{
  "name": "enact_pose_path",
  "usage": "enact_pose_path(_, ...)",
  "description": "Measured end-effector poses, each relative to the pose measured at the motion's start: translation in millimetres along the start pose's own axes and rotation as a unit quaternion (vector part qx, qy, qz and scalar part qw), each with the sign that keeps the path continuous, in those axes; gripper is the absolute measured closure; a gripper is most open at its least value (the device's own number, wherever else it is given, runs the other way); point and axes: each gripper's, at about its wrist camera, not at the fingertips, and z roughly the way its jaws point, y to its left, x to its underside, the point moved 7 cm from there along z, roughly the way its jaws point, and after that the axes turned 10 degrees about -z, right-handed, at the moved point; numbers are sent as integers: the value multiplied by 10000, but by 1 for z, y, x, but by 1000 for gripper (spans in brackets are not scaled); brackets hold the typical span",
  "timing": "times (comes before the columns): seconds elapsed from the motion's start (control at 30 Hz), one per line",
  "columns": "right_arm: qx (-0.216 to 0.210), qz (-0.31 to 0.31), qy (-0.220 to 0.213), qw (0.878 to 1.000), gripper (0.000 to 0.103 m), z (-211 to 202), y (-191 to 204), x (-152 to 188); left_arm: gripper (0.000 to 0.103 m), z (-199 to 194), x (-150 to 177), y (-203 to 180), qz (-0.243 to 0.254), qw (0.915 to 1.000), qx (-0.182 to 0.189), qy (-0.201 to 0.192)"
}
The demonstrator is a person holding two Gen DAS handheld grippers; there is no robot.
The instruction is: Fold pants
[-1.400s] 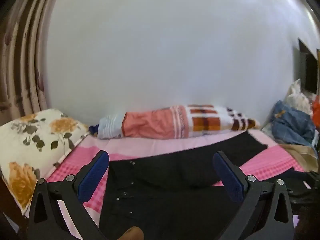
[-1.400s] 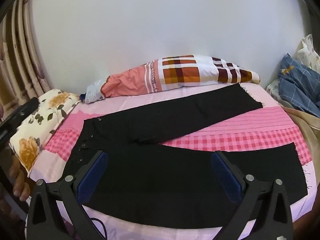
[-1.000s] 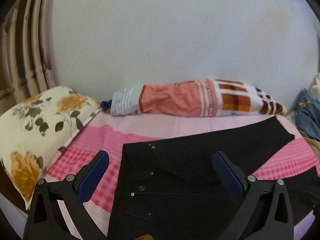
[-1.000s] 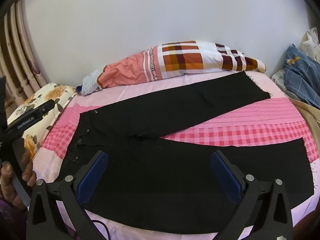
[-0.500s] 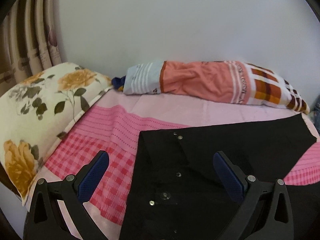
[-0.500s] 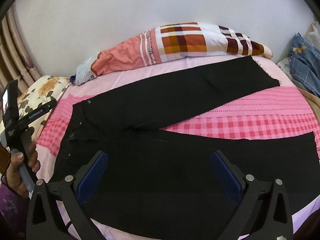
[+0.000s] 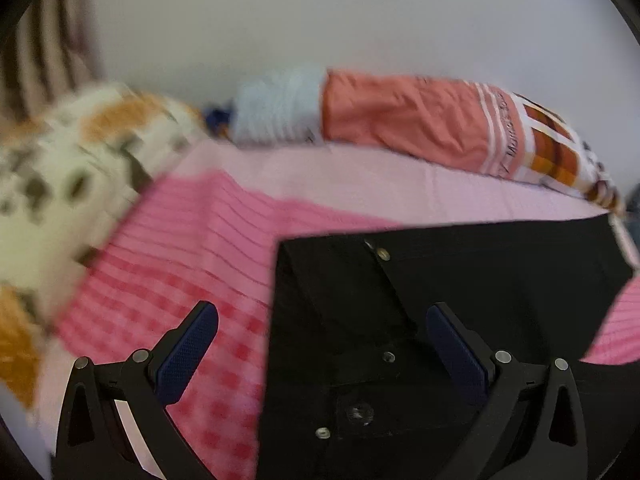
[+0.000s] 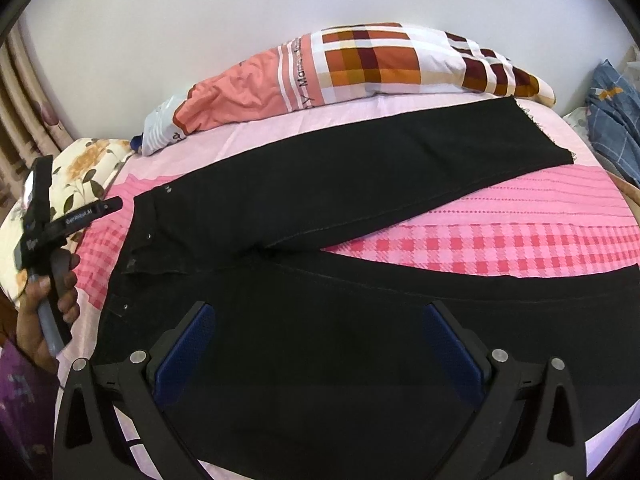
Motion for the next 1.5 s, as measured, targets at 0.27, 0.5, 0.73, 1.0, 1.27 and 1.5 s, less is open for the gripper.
enact_pose_path(0.27,19,150,154,9998,0,13,-8,4,9,48,-26,42,-348,9956,613,610)
enact_pose_path(0.5,45,183,280,9994,0,22,-10,6,41,95,-30,40,-70,9874,997,1225)
enact_pose_path(0.73,38,212,386,9990,0,31,-11,7,61,110,-44,31,24,9854,1262,1144)
enact_pose_path(1.0,-1710,1098,6,9791,1,47,-18,-64,86,54,-43,13,23,9922,1185,376)
enact_pose_path(1.27,-3014,2758,501,9114,15,134,-49,-133,87,-62,-1,-13,327,9813,1829,-501)
enact_pose_path(1.5,-3059,3245,819,8913,79,182,-65,-141,87,-93,50,-10,72,9798,1962,-385)
